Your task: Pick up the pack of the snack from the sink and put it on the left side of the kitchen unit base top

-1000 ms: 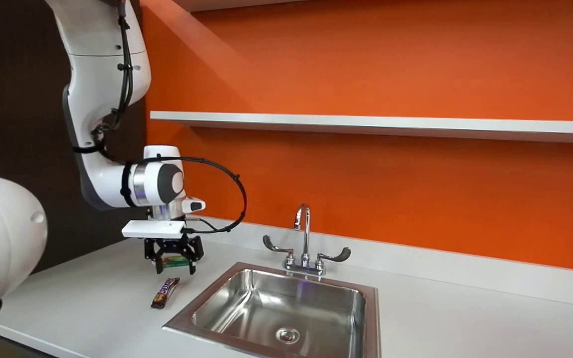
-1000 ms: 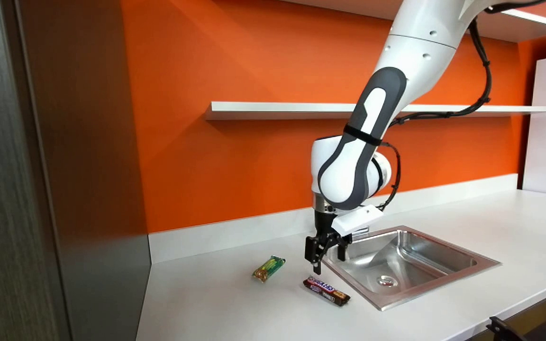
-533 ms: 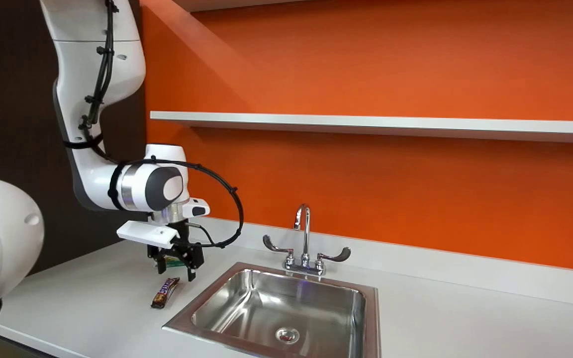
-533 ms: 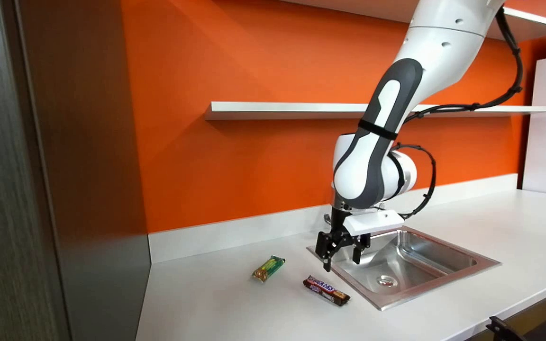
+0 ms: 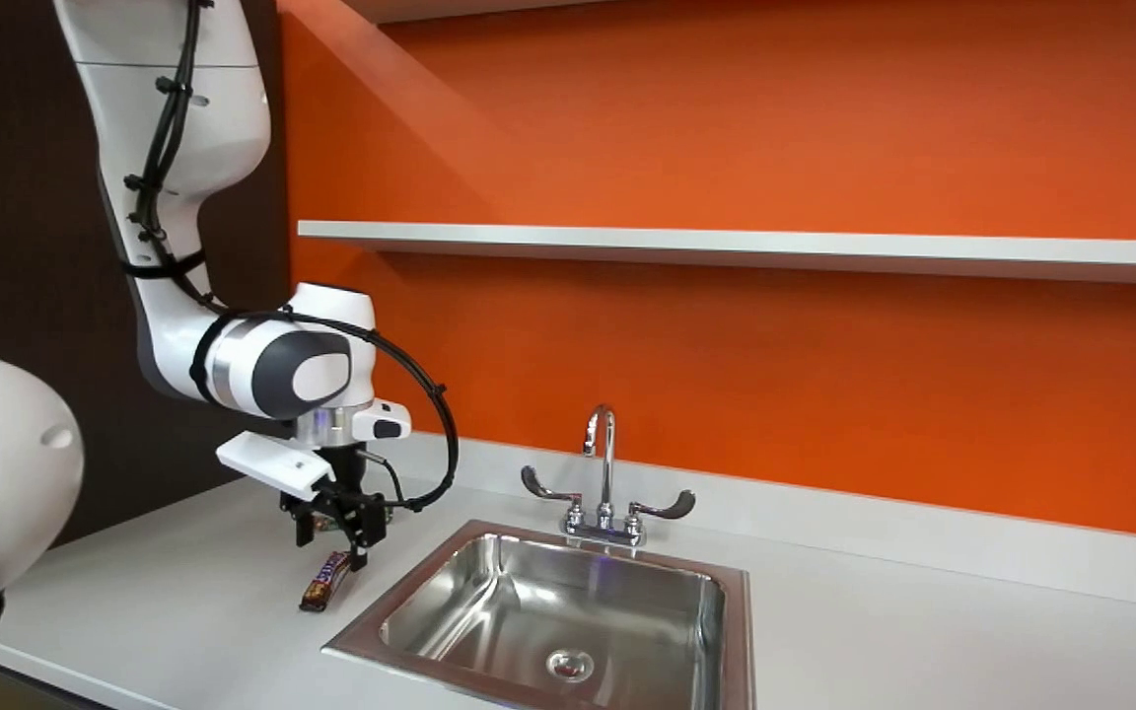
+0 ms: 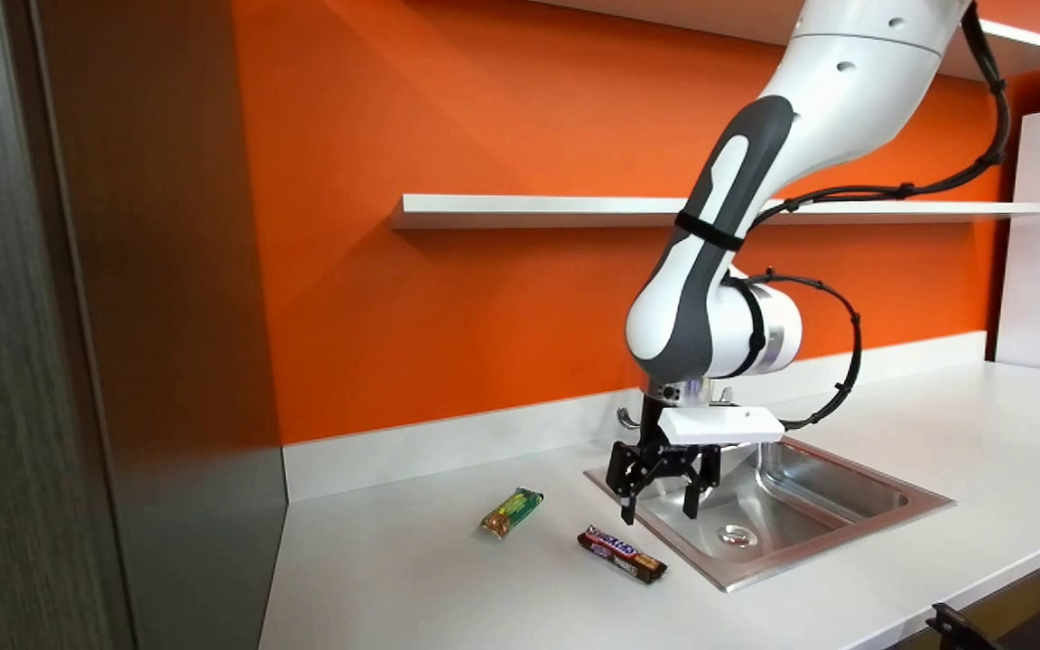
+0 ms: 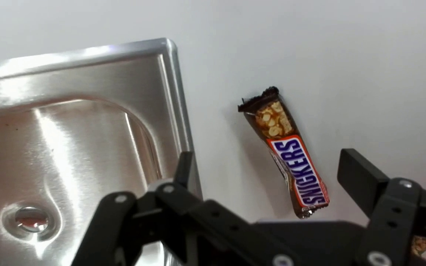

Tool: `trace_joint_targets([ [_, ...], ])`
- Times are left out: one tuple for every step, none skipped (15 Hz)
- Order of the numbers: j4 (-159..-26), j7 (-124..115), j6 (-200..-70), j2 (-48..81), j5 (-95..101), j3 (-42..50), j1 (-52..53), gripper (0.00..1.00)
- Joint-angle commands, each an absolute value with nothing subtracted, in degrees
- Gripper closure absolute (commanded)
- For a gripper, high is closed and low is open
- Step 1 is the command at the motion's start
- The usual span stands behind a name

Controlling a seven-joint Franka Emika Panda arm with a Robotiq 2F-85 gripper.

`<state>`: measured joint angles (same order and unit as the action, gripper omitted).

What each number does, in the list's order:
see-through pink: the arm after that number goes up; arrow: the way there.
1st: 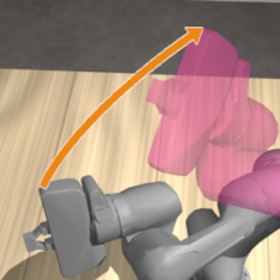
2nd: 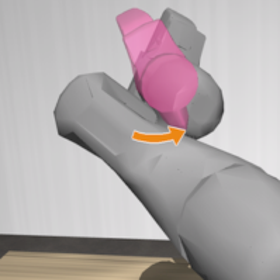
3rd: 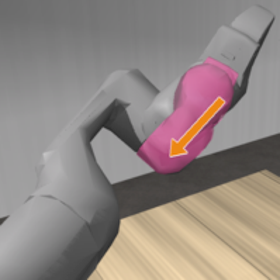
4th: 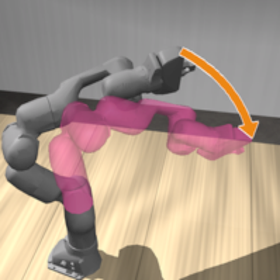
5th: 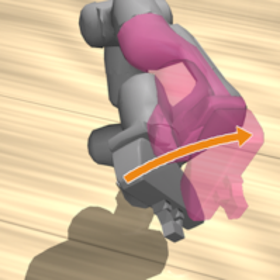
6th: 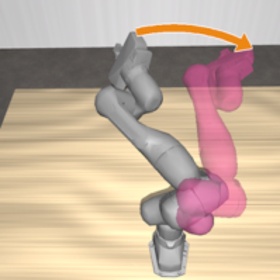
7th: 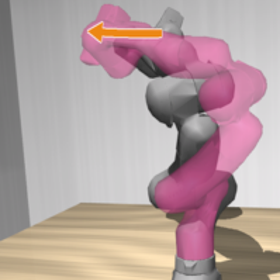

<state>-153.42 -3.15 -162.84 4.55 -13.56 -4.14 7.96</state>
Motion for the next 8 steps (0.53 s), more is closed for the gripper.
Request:
trace_joint_targets([
  [-154.00,0.73,-156.37,1.55,-15.03,-5.01,5.87,0.00],
  [-153.97,0.85,-154.94,1.28,-14.44,-4.76,5.85,0.00],
  [-153.91,0.28,-153.42,1.08,-13.17,-4.39,5.80,0.00],
  [-154.03,-0.31,-152.90,0.98,-12.27,-4.15,5.77,0.00],
  [-154.08,-1.34,-152.15,0.76,-10.80,-3.87,5.80,0.00],
  [-154.01,-1.52,-151.31,0.62,-9.87,-3.69,5.73,0.00],
  [-154.08,-2.94,-150.87,0.56,-7.93,-3.42,5.78,0.00],
  [-154.15,-4.10,-150.61,0.51,-5.79,-3.16,5.82,0.00],
])
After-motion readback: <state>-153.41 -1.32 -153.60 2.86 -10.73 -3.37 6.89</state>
